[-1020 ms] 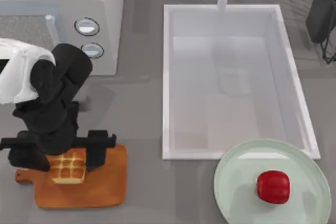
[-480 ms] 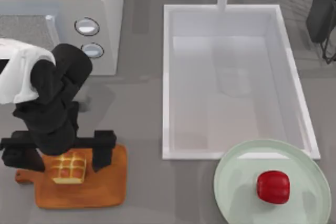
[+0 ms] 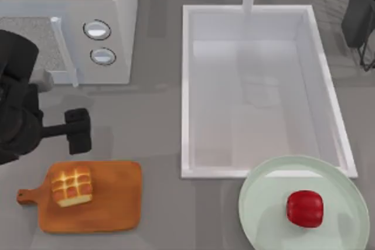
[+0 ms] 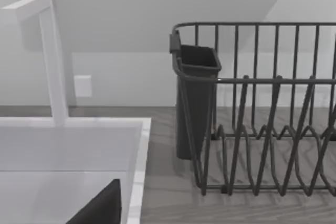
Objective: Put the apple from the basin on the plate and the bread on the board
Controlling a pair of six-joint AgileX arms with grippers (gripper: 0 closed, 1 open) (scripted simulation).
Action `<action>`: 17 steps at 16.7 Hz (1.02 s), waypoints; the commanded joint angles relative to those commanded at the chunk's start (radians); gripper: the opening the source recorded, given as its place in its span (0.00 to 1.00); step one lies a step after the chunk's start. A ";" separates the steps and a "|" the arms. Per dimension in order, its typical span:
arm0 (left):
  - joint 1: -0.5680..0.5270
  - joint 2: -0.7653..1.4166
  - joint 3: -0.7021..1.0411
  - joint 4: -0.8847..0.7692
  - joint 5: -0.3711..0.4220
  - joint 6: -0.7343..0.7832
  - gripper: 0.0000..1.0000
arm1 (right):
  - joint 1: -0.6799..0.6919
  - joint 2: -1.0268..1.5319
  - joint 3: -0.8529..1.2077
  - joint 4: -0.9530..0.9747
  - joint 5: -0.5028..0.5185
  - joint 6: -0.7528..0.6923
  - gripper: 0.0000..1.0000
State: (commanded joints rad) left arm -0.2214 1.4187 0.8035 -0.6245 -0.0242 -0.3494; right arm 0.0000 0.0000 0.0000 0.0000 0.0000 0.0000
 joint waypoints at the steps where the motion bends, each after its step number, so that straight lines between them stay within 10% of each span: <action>1: 0.023 -0.078 -0.032 0.054 0.005 0.015 1.00 | 0.000 0.000 0.000 0.000 0.000 0.000 1.00; 17: 0.187 -1.268 -0.668 0.605 0.039 0.272 1.00 | 0.000 0.000 0.000 0.000 0.000 0.000 1.00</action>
State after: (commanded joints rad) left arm -0.0346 0.1509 0.1354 -0.0199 0.0144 -0.0774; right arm 0.0000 0.0000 0.0000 0.0000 0.0000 0.0000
